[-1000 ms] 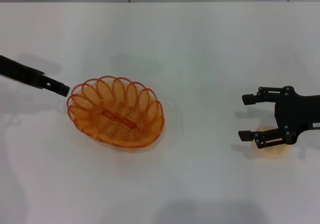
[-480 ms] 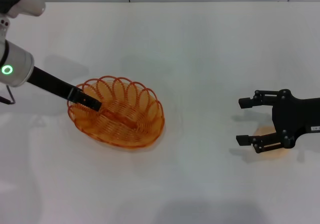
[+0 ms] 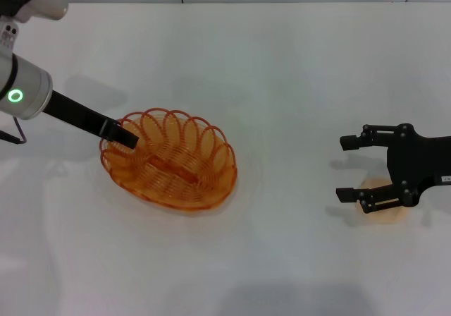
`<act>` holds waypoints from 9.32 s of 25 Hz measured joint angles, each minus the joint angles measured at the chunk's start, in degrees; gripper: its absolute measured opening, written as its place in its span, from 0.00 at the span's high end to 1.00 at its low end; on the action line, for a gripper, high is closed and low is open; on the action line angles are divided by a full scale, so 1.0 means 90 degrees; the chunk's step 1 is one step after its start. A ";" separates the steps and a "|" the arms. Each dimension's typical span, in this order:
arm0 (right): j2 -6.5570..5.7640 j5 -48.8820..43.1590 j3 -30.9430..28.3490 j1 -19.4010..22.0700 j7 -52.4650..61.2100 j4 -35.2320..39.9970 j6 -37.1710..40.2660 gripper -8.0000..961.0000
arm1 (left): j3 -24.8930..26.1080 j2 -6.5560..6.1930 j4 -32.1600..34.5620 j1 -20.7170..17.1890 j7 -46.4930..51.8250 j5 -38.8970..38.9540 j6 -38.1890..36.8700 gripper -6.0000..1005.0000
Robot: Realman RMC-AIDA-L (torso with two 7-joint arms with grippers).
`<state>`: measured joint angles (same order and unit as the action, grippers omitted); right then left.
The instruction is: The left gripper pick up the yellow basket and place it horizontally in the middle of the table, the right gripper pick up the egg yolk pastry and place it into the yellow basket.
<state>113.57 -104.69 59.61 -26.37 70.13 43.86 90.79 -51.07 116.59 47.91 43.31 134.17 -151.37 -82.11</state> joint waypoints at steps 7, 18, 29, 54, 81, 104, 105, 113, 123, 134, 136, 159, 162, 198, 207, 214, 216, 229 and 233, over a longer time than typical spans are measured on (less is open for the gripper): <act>-0.0016 0.0015 -0.0003 -0.0014 0.0000 0.0000 0.0020 0.10 | 0.0000 0.0004 -0.0004 0.0001 -0.0005 -0.0001 0.0008 0.71; -0.0002 0.0044 -0.0003 0.0017 0.0000 0.0117 0.0029 0.10 | 0.0016 0.0053 0.0182 -0.0058 0.0029 0.0624 -0.0227 0.92; 0.0032 0.0054 -0.0003 0.0026 -0.0202 0.0160 0.0039 0.10 | -0.0560 0.0211 0.0169 0.0011 0.1803 0.1215 -0.0420 0.92; 0.0028 0.0073 -0.0110 0.0138 -0.0498 0.0324 0.0342 0.10 | -0.1565 0.0273 0.0377 -0.0278 0.3717 0.1558 0.0003 0.91; -0.0029 0.0048 -0.0278 0.0272 -0.0340 0.0317 0.0310 0.11 | -0.1036 0.0126 0.2253 -0.1374 0.1720 0.2403 -0.0378 0.30; -0.0005 -0.0091 -0.0252 0.0342 0.0110 0.0257 0.0273 0.11 | -0.0509 -0.0037 0.1086 -0.2411 -0.5683 0.4506 -0.1785 0.20; -0.0014 -0.0093 -0.0242 0.0342 0.0164 0.0276 0.0274 0.11 | -0.0503 -0.0085 0.1086 -0.2471 -0.5775 0.4422 -0.1807 0.19; -0.0050 -0.0770 -0.0249 0.0283 0.0823 0.0610 0.0249 0.11 | 0.0069 -0.0386 0.1092 -0.2597 -0.6070 0.4156 -0.2379 0.11; -0.0015 -0.1024 -0.0230 0.0208 0.1048 0.0724 0.0089 0.11 | 0.0145 -0.0399 0.0944 -0.2527 -0.6091 0.3759 -0.2556 0.11; 0.0096 -0.1490 -0.0199 0.0204 0.1060 0.0678 -0.0461 0.46 | 0.0137 -0.0390 0.0827 -0.2399 -0.6051 0.3651 -0.2558 0.11; 0.0096 -0.1492 -0.0198 0.0204 0.1066 0.0696 -0.0444 0.51 | 0.0137 -0.0388 0.0827 -0.2386 -0.6051 0.3654 -0.2558 0.11; 0.0152 -0.1343 -0.0509 -0.0309 0.2158 0.1907 0.0353 0.95 | 0.0107 -0.0223 0.0872 -0.2316 -0.6133 0.3343 -0.2506 0.11; 0.0203 -0.1186 -0.0337 -0.0531 0.2468 0.1993 0.0347 0.95 | 0.0108 -0.0201 0.0876 -0.2309 -0.6135 0.3302 -0.2498 0.11; 0.0226 0.1008 0.2911 -0.0639 0.2233 0.1359 -0.2350 0.63 | 0.0090 -0.0155 0.0887 -0.2149 -0.6229 0.3076 -0.2395 0.11; 0.0185 0.0983 0.1105 -0.0238 0.1496 0.1313 -0.0267 0.23 | 0.0133 -0.0179 0.0888 -0.2113 -0.6288 0.3077 -0.2380 0.11; 0.0003 0.0461 0.0386 0.0017 0.0855 0.1069 0.0556 0.20 | 0.0137 -0.0216 0.0888 -0.2062 -0.6291 0.3079 -0.2433 0.11; -0.0030 0.0269 0.0350 0.0018 0.0772 0.0891 0.0580 0.20 | 0.0137 -0.0229 0.0882 -0.2021 -0.6292 0.3079 -0.2463 0.11; -0.0086 -0.0087 0.0325 -0.0001 0.0793 0.0516 0.0467 0.20 | 0.0234 -0.0338 0.0731 -0.1748 -0.6168 0.3126 -0.2706 0.11; -0.0109 -0.0092 0.0321 -0.0018 0.0803 0.0482 0.0486 0.20 | 0.0241 -0.0341 0.0731 -0.1739 -0.6161 0.3119 -0.2711 0.11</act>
<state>112.59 -105.52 62.50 -26.52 77.36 48.20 95.17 -48.89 113.53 54.49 27.66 78.72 -123.30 -106.51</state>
